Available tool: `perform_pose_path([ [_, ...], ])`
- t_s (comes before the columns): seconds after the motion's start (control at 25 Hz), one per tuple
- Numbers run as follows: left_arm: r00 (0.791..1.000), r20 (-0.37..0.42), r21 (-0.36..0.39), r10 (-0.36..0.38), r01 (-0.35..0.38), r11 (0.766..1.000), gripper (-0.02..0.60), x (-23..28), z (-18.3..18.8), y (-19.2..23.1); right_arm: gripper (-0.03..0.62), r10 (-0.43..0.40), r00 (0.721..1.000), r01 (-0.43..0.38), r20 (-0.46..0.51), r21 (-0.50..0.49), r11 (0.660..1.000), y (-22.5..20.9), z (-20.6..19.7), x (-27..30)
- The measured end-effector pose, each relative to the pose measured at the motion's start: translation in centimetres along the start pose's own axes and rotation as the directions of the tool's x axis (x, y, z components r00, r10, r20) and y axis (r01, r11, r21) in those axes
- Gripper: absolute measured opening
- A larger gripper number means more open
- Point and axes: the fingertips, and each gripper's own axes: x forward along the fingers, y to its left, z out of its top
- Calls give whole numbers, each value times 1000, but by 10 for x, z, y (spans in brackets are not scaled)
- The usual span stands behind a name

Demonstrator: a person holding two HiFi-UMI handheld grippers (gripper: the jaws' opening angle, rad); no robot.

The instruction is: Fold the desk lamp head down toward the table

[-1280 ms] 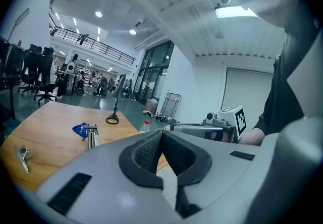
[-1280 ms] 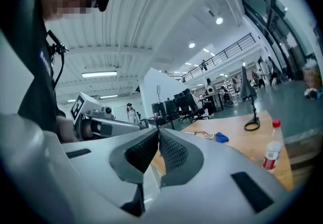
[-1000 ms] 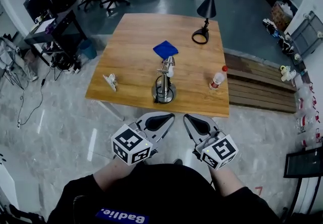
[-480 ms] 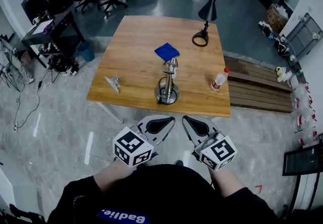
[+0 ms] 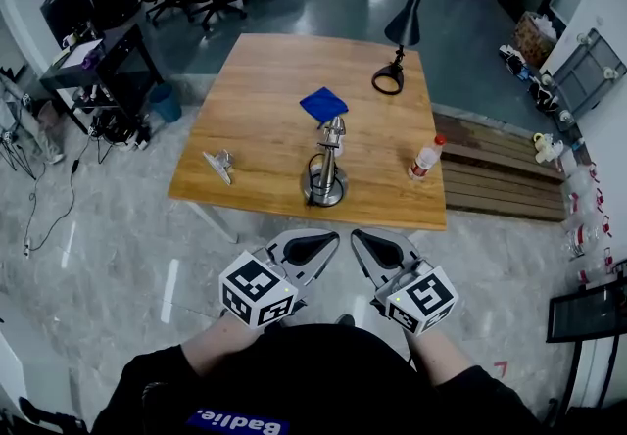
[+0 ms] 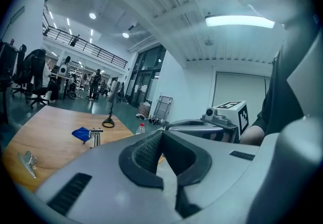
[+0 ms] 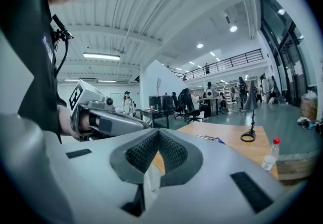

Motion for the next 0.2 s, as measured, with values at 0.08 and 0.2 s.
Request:
perform_pose_path([
  [0.08,1000,0,-1,0,0,1000,8,0,-1,1,5,-1,1000,1,-2,4,1000,0,-1,1],
  [0.2,1000,0,-1,-1,1,1000,8,-1,-1,2,5,-3,1000,3,-6,11,1000,0,-3,3],
])
